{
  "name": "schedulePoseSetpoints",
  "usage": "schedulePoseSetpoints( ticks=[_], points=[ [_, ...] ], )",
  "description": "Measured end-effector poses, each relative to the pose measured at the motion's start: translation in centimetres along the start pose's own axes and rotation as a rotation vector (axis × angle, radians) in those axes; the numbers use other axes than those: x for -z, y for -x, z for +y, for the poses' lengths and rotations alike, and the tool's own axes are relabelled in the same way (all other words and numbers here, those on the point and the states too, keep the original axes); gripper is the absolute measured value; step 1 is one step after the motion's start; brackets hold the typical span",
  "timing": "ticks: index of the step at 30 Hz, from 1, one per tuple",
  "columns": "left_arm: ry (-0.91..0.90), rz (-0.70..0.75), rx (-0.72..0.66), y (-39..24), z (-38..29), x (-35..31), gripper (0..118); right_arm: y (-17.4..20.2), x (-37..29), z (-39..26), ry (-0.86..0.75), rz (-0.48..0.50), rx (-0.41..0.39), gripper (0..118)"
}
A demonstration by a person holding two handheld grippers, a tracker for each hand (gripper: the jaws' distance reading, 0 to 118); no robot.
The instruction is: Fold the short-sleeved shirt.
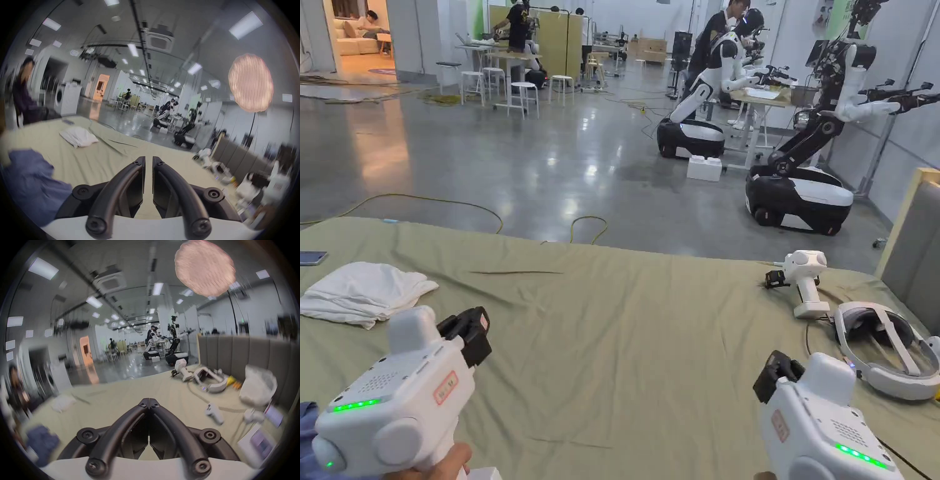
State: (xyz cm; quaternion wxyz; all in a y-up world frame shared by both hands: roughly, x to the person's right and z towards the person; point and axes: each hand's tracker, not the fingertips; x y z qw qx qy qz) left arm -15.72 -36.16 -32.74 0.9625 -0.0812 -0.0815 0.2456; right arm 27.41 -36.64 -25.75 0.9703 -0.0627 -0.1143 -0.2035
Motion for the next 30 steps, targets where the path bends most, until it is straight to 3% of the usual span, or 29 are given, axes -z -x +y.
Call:
schedulePoseSetpoints(
  ticks=[2,3,4,5,7,9,11,12,14,15,16,18,21,23,27,30],
  points=[
    [-0.014,-0.012,-0.110,0.6,0.3,0.0,10,-0.5,0.0,0.5,-0.017,0.004,0.135,0],
    [-0.019,0.001,-0.096,0.4,0.4,-0.1,10,-0.5,0.1,0.8,-0.018,-0.010,0.168,0],
    [-0.020,0.027,-0.030,-0.1,0.6,-0.1,10,-0.3,0.1,0.9,-0.019,-0.030,0.146,0],
    [-0.016,0.070,0.131,-1.3,0.7,-0.2,10,0.0,0.3,1.1,-0.016,-0.039,0.083,0],
    [0.011,0.124,0.530,-3.6,0.4,0.0,10,1.3,0.6,1.1,-0.020,-0.019,-0.164,0],
    [0.023,0.172,0.986,-5.7,-1.1,0.4,10,3.4,0.4,0.4,-0.064,-0.002,-0.576,0],
    [0.032,0.168,1.334,-6.3,-2.5,0.6,10,4.8,0.3,-1.5,-0.132,-0.040,-1.041,0],
    [0.056,0.162,1.474,-6.3,-3.1,0.8,10,5.1,0.2,-2.7,-0.164,-0.041,-1.250,0],
    [0.084,0.187,1.634,-7.1,-3.6,0.2,10,4.9,0.4,-4.2,-0.199,-0.043,-1.556,0],
    [0.091,0.201,1.670,-7.1,-3.8,0.2,10,4.6,0.6,-4.7,-0.195,-0.056,-1.657,0],
    [0.094,0.209,1.677,-7.0,-3.8,0.2,10,4.4,0.6,-5.0,-0.190,-0.061,-1.700,0],
    [0.095,0.224,1.632,-6.8,-3.2,0.1,10,4.1,0.8,-4.9,-0.134,-0.064,-1.672,0],
    [0.096,0.191,1.329,-6.3,-1.5,-0.1,10,3.9,0.9,-3.8,-0.084,-0.096,-1.458,0],
    [0.095,0.150,1.051,-5.9,-0.2,-0.5,10,4.1,0.8,-2.8,-0.066,-0.116,-1.236,0],
    [0.043,0.069,0.482,-4.2,1.5,-1.1,10,4.0,-1.8,1.3,-0.012,-0.057,-0.680,0],
    [0.008,0.030,0.237,-1.7,1.0,0.0,10,4.5,-2.4,1.6,0.017,-0.059,-0.350,0]
  ],
)
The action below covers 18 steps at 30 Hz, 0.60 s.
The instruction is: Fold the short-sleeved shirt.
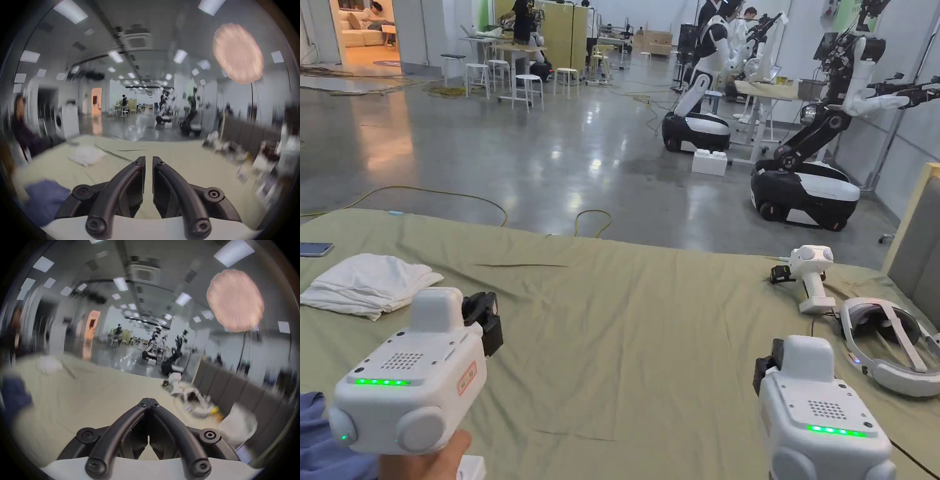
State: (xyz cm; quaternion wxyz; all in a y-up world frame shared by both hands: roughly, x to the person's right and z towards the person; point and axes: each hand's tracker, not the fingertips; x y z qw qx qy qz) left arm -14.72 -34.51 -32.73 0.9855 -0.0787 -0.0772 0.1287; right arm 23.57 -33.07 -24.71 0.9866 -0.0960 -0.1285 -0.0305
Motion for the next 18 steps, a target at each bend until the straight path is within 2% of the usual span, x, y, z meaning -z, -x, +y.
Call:
schedulePoseSetpoints(
  ticks=[1,2,6,11,18],
  points=[
    [-0.008,0.003,-0.039,0.1,-0.1,0.1,10,-0.1,-0.3,0.0,0.005,0.014,0.073,0],
    [-0.014,0.003,-0.055,0.3,-0.2,0.1,10,-1.7,2.6,-1.2,0.032,0.005,0.119,0],
    [0.004,0.009,-0.027,-0.2,-0.8,0.2,10,-0.6,2.6,-1.7,0.030,0.000,0.036,0],
    [0.043,0.032,0.172,-1.3,-0.8,-0.5,10,0.2,2.6,-2.2,0.010,-0.005,-0.058,0],
    [0.266,0.047,0.211,3.3,-0.4,-1.6,10,1.4,2.2,-3.1,0.020,0.024,-0.090,0]
  ],
)
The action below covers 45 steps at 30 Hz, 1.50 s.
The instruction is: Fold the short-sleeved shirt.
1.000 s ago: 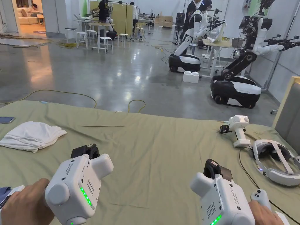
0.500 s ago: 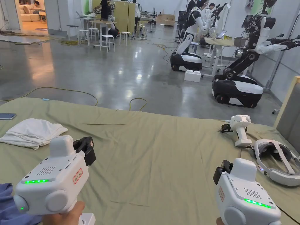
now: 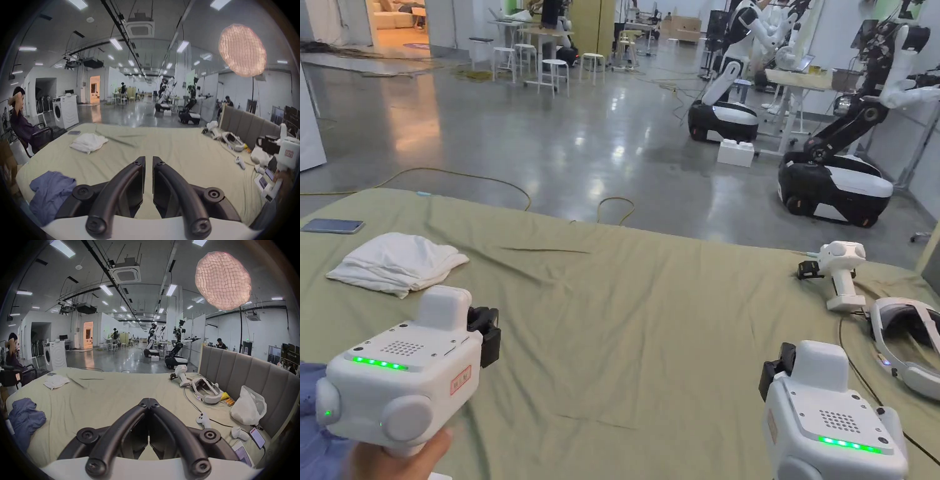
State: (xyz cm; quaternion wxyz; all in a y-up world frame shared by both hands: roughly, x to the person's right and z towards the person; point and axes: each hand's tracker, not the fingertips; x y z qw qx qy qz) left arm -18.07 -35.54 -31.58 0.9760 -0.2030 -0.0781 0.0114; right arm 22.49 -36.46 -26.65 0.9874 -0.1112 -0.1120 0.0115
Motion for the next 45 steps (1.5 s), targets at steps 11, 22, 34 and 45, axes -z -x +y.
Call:
schedulePoseSetpoints(
  ticks=[11,22,34,45],
  points=[
    [0.332,0.237,-0.159,17.6,-5.0,-3.9,11,4.9,1.3,-2.3,0.060,0.115,-0.090,0],
    [0.583,0.288,-0.328,28.2,-12.2,0.7,69,7.2,2.0,-3.8,0.108,0.147,-0.112,0],
    [0.691,0.272,-0.156,25.1,-15.9,4.0,51,6.2,2.0,-5.4,0.166,0.110,-0.116,0],
    [0.486,0.249,-0.264,25.5,-12.3,2.3,4,4.9,2.3,-5.3,0.151,0.096,-0.081,0]
  ],
)
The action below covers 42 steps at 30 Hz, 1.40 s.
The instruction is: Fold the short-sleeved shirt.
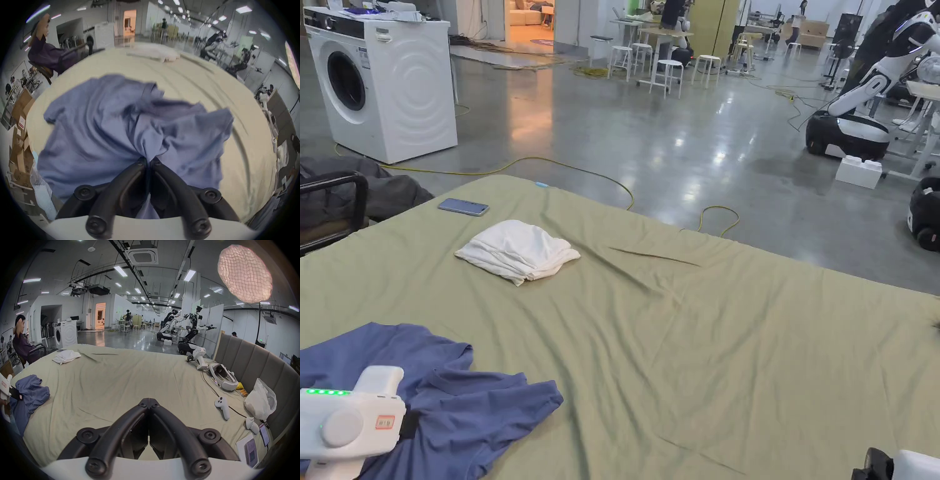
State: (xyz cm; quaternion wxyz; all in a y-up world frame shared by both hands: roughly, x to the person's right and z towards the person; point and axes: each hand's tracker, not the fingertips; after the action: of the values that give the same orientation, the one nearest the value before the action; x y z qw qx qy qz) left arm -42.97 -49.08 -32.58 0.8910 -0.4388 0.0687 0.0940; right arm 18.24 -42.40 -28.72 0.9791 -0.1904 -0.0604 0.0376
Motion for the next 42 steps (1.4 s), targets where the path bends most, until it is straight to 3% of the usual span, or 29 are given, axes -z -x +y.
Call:
schedulePoseSetpoints(
  ticks=[7,14,23,33,38,42],
  points=[
    [-0.219,-0.099,0.018,-3.5,5.1,-7.4,3,-0.8,-1.5,2.0,-0.058,0.002,0.024,0],
    [-0.389,-0.292,0.112,-12.8,10.1,-15.4,3,-2.5,-3.6,3.6,-0.116,-0.010,0.035,0],
    [-0.457,-0.595,0.276,-26.8,12.8,-18.2,3,-6.6,-6.2,4.2,-0.163,-0.067,0.055,0],
    [-0.238,-0.784,0.461,-45.4,3.7,-13.9,3,-12.2,-8.5,2.7,-0.156,-0.161,0.086,0],
    [-0.112,-0.792,0.459,-48.7,-2.8,-10.0,4,-13.8,-9.2,1.1,-0.129,-0.191,0.085,0],
    [-0.077,-0.781,0.470,-48.7,-6.1,-8.8,14,-14.1,-9.2,0.1,-0.101,-0.198,0.090,0]
  ],
)
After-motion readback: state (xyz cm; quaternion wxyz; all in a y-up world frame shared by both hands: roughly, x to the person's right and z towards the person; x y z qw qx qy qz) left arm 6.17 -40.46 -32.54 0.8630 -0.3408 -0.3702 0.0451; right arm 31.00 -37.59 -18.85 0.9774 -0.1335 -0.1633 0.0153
